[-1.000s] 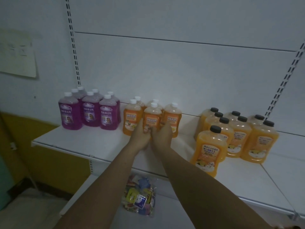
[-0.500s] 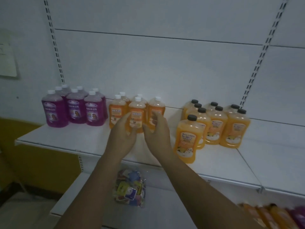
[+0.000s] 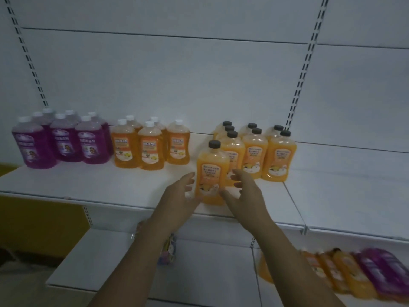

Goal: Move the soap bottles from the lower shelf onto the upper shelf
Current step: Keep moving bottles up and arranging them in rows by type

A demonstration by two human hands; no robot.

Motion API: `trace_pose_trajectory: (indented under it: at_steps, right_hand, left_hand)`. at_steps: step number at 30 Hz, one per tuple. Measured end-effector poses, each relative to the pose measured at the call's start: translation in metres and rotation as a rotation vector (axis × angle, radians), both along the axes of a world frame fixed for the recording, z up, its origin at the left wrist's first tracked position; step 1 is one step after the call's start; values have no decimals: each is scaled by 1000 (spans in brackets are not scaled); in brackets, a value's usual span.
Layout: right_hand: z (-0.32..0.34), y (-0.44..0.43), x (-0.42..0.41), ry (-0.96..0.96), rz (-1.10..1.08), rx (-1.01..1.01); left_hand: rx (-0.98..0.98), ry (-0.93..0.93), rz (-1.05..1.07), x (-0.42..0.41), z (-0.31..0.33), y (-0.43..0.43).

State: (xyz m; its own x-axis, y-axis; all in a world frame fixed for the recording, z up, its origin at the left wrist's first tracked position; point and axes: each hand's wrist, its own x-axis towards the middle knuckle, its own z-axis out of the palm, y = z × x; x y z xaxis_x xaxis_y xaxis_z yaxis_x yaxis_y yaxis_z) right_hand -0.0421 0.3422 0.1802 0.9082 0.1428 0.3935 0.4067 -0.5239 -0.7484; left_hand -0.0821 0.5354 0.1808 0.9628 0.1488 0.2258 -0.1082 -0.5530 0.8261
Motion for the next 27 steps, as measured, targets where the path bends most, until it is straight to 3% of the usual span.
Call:
trace_pose_trajectory:
  at_steps: [4, 10, 18, 27]
  right_hand:
    - [-7, 11, 13, 91, 115, 16]
    - [-8, -3, 11, 76, 148, 65]
    - [-4, -82, 21, -36, 35, -33]
    - [-1, -122, 78, -40, 27, -106]
  left_hand:
    - [-71, -62, -35, 4, 5, -13]
    - [-20, -101, 17, 6, 3, -27]
    - [-3, -187, -44, 22, 1, -108]
    - [-19, -127, -83, 64, 9, -165]
